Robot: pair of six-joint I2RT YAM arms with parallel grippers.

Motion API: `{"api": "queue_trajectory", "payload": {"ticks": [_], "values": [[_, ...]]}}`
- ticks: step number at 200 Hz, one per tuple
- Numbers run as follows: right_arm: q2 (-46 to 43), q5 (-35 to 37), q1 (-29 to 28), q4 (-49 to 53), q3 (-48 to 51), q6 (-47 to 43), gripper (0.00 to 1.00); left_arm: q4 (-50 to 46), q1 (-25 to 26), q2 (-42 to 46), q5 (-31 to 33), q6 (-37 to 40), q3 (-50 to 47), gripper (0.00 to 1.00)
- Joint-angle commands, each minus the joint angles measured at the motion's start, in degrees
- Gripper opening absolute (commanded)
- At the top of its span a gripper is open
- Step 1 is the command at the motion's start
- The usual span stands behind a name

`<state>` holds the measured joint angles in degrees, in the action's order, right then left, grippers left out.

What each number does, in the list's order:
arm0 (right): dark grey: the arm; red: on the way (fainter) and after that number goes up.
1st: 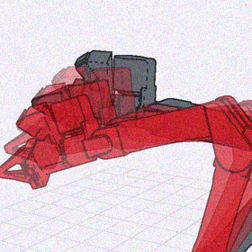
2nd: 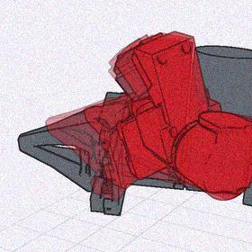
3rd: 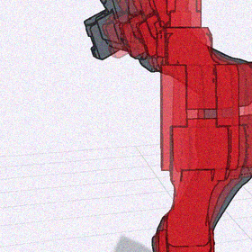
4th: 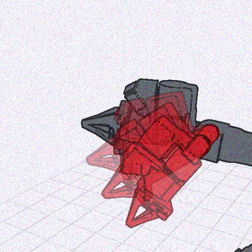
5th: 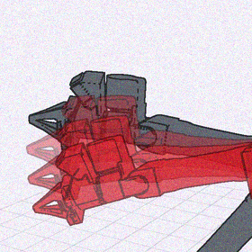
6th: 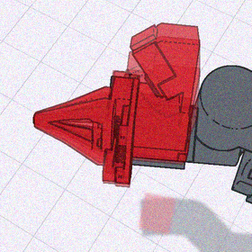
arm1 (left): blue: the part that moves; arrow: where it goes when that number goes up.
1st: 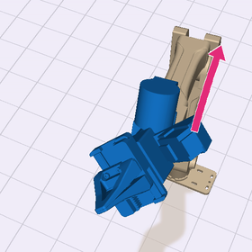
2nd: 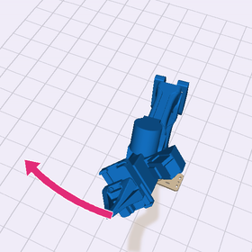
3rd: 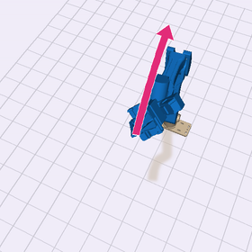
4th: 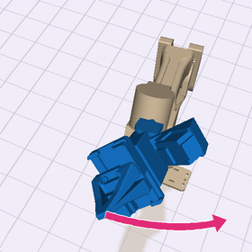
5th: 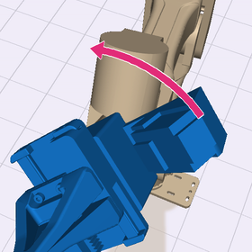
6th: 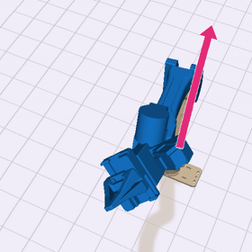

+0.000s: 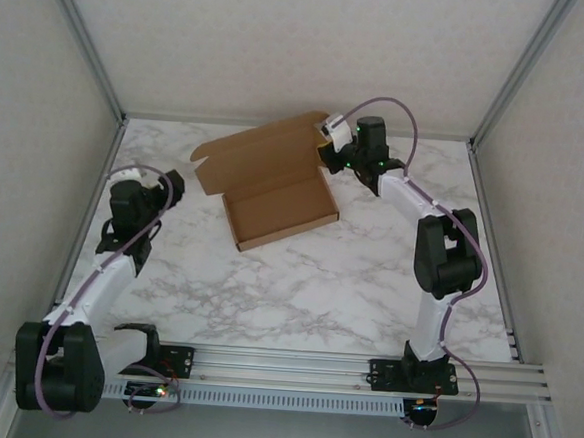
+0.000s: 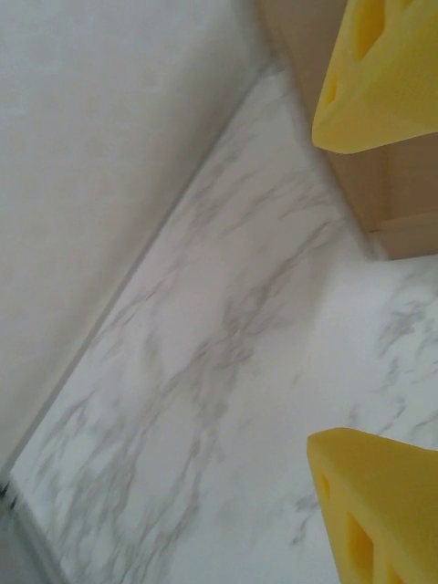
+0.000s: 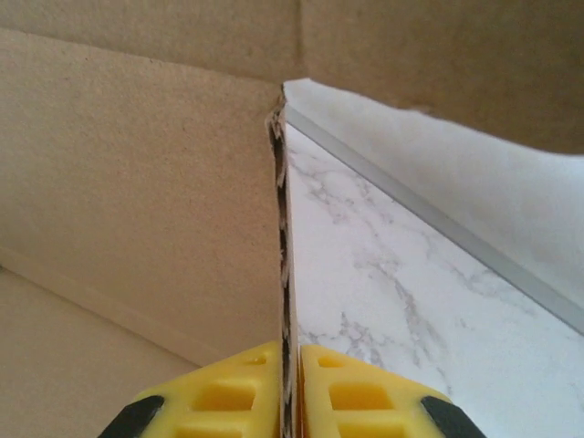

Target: Fold the paper box

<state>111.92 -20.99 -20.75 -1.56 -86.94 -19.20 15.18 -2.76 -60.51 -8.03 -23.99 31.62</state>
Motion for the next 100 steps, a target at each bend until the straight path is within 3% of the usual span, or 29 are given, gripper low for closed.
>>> {"api": "queue_trajectory", "payload": {"ticks": [1, 21, 48, 69, 84, 100], "values": [[2.43, -5.96, 0.20, 1.64, -2.65, -1.42, 0.12, 2.43, 3.88, 4.42, -3.64, 7.35, -2.98, 0.81], [3.95, -7.68, 0.70, 1.36, -3.35, -0.88, 0.12, 3.67, 4.30, 4.93, -3.97, 12.04, -3.34, 0.84], [4.81, -9.86, 1.33, 0.36, -3.12, 0.12, 0.12, 9.47, 5.30, -2.07, -7.15, 22.32, -2.37, 0.87], [5.15, -10.72, 1.38, 0.68, -3.39, 0.50, 0.11, 16.47, 4.63, -6.35, -0.14, 25.95, -1.51, 0.98], [5.20, -11.06, 1.37, 0.18, -3.41, 1.19, 0.11, 19.15, 2.80, -9.79, -3.08, 27.10, 0.71, 0.99], [5.42, -11.41, 1.39, 0.62, -3.65, 1.78, 0.11, 13.52, 2.36, -13.74, -7.31, 31.43, 5.68, 0.97]]}}
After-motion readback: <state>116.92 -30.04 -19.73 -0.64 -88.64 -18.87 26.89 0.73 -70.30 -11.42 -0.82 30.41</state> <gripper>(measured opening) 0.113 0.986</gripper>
